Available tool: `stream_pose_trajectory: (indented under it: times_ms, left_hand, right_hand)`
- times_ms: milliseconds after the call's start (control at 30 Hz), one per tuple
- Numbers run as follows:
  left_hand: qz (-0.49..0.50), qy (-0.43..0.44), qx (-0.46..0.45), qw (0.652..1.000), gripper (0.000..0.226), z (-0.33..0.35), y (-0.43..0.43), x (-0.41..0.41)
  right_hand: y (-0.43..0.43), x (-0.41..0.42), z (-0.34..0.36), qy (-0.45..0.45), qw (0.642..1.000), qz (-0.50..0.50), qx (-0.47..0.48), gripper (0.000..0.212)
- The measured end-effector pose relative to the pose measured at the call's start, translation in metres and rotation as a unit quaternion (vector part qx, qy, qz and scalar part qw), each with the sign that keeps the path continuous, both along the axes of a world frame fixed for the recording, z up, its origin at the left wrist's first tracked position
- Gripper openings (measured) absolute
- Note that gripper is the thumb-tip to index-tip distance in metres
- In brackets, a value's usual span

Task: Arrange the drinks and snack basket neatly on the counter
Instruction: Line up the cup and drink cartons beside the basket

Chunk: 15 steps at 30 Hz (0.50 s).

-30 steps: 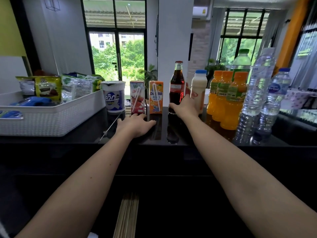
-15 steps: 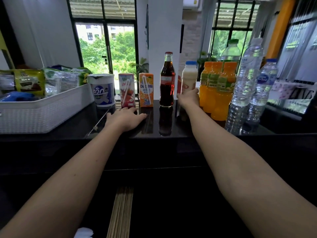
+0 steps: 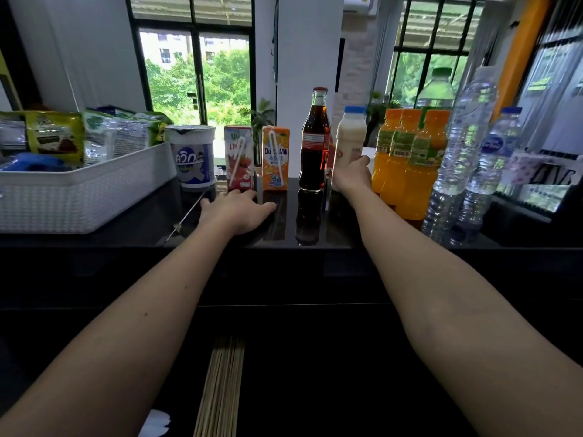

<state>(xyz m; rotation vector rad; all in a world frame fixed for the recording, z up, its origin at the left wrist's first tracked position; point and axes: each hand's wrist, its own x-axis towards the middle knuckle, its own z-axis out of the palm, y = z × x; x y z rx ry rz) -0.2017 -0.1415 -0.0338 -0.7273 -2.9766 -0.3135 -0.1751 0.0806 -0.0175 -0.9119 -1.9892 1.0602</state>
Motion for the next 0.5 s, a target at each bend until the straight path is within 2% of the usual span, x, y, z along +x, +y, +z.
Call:
stream_pose_trajectory:
  times_ms: [100, 233, 500]
  left_hand:
    - [0.000, 0.000, -0.001, 1.000, 0.070, 0.0008, -0.0004, 0.0009]
    - [0.000, -0.003, -0.005, 1.000, 0.070, 0.0007, 0.0004, 0.0020]
    - [0.003, 0.001, 0.001, 1.000, 0.072, 0.0003, 0.0000, 0.0023]
  right_hand:
    - [-0.0013, 0.0009, -0.0018, -0.006, 1.000, 0.000, 0.014, 0.065]
    - [0.0017, 0.0038, -0.0039, -0.020, 0.999, -0.005, 0.032, 0.081]
    - [-0.0021, 0.0002, -0.0020, -0.005, 1.000, 0.012, 0.010, 0.063]
